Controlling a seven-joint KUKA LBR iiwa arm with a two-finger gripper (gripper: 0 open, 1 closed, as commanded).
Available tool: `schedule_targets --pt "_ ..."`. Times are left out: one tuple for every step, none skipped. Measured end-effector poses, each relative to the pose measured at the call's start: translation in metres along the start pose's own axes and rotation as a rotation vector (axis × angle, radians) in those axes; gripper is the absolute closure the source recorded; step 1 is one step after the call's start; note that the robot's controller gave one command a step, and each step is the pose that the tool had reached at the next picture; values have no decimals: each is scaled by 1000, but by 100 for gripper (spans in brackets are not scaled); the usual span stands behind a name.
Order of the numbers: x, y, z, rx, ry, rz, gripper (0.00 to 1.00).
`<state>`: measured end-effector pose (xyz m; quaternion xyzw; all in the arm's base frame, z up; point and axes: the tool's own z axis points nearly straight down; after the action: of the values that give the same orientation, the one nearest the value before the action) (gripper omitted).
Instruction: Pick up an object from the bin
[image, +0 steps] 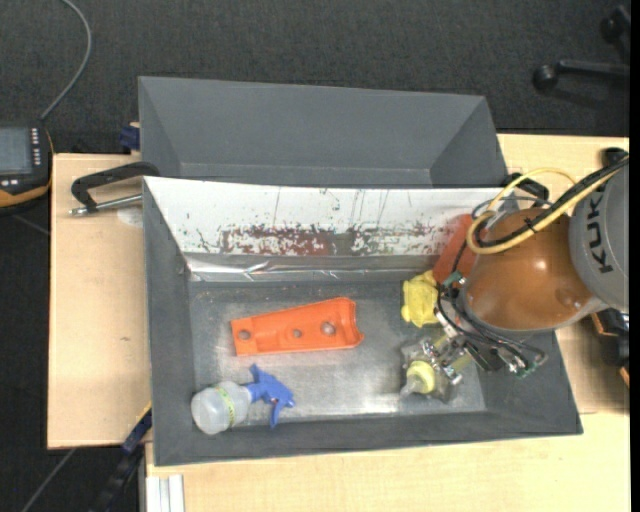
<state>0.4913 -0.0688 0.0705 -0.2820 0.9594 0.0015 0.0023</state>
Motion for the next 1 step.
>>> schedule_targets --pt "0 0 0 0 0 0 100"
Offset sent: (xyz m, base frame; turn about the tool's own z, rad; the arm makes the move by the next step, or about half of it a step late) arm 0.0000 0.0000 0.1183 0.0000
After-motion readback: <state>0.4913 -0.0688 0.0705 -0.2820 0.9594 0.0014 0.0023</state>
